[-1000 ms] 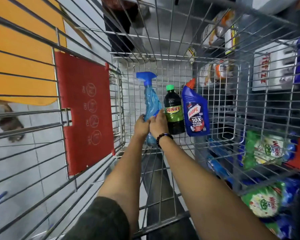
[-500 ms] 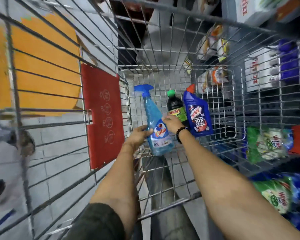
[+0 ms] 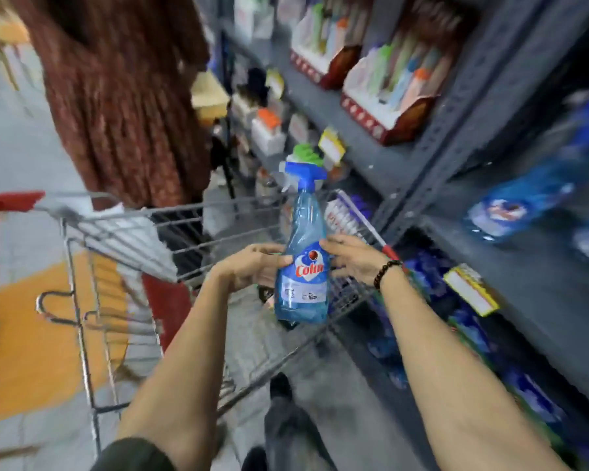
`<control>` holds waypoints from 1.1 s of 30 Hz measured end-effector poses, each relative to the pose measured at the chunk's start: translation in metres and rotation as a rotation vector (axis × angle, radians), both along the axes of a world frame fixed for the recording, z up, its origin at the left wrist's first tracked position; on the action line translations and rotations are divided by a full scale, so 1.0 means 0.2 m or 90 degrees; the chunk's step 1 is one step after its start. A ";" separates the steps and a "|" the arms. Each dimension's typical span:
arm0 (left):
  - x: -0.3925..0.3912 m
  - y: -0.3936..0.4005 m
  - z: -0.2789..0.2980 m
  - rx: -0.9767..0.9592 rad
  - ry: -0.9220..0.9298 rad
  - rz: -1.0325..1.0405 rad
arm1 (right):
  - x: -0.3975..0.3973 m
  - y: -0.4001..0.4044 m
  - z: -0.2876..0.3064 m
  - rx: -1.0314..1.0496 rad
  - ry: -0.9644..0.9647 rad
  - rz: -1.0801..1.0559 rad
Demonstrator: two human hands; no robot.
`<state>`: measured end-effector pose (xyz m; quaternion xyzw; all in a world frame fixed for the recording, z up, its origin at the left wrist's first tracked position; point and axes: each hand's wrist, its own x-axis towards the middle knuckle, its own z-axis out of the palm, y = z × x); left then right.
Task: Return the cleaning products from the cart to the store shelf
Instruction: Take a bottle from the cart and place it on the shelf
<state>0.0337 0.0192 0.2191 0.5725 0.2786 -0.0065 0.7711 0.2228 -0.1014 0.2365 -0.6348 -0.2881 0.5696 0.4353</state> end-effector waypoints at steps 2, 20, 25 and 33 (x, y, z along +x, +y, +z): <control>0.10 -0.06 0.25 0.062 -0.054 -0.050 | 0.07 -0.15 0.24 0.091 0.011 -0.035; 1.08 -0.77 0.77 0.291 -0.221 -0.467 | 0.58 -1.32 0.78 0.148 -0.228 -0.278; 1.59 -1.02 0.50 0.415 -0.197 -0.396 | 0.89 -1.47 0.48 0.095 -0.281 -0.442; 2.12 -1.14 0.32 0.392 -0.177 -0.366 | 1.32 -1.50 0.34 0.059 -0.332 -0.552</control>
